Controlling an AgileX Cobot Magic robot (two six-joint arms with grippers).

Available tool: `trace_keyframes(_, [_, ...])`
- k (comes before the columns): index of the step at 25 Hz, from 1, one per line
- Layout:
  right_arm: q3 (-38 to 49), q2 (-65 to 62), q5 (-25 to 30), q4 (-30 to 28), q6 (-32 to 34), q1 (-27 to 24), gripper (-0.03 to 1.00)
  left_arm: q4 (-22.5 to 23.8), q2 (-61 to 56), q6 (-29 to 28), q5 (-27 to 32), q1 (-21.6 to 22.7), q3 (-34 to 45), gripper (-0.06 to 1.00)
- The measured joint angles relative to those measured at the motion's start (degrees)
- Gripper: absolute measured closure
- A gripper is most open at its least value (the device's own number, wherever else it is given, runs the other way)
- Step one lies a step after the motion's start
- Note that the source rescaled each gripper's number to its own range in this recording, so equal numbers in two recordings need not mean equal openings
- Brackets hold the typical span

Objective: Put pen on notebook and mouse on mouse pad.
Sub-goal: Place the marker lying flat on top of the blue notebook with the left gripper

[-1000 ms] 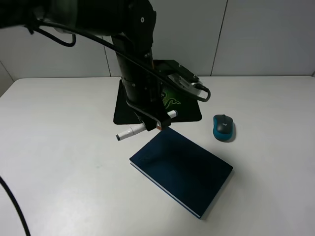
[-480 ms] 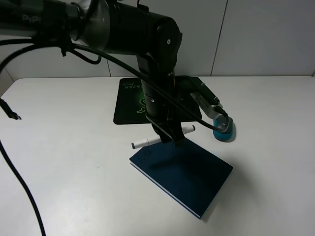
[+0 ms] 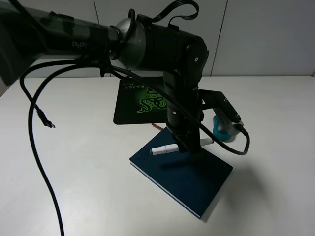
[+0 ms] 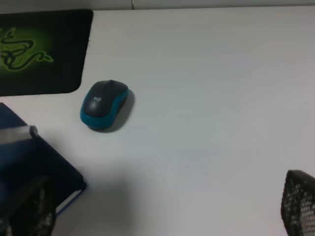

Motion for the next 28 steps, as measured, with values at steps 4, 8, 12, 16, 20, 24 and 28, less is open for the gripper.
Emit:
trace_keyframes(4, [0.0,0.0,0.0,0.0,0.0,0.0,-0.03,-0.5,0.9,1.3,0.7,-0.8,-0.2,0.94])
trace_keyframes(8, [0.0,0.0,0.0,0.0,0.0,0.0,-0.03,-0.6,1.9,3.5,1.2,-0.8,-0.2,0.94])
trace_keyframes(12, [0.0,0.0,0.0,0.0,0.0,0.0,-0.03,-0.6,2.6,5.3,1.3,-0.9,-0.2,0.94])
trace_keyframes(16, [0.0,0.0,0.0,0.0,0.0,0.0,-0.03,-0.6,4.0,6.3,1.2,-1.4,-0.2,0.94])
trace_keyframes(20, [0.0,0.0,0.0,0.0,0.0,0.0,-0.03,-0.6,4.9,6.4,0.7,-1.8,-0.2,0.94])
trace_keyframes(24, [0.0,0.0,0.0,0.0,0.0,0.0,-0.03,-0.6,5.3,6.4,-0.6,-1.9,-0.2,0.94])
trace_keyframes(28, [0.0,0.0,0.0,0.0,0.0,0.0,-0.03,-0.6,5.3,6.4,-1.2,-1.9,-0.2,0.94])
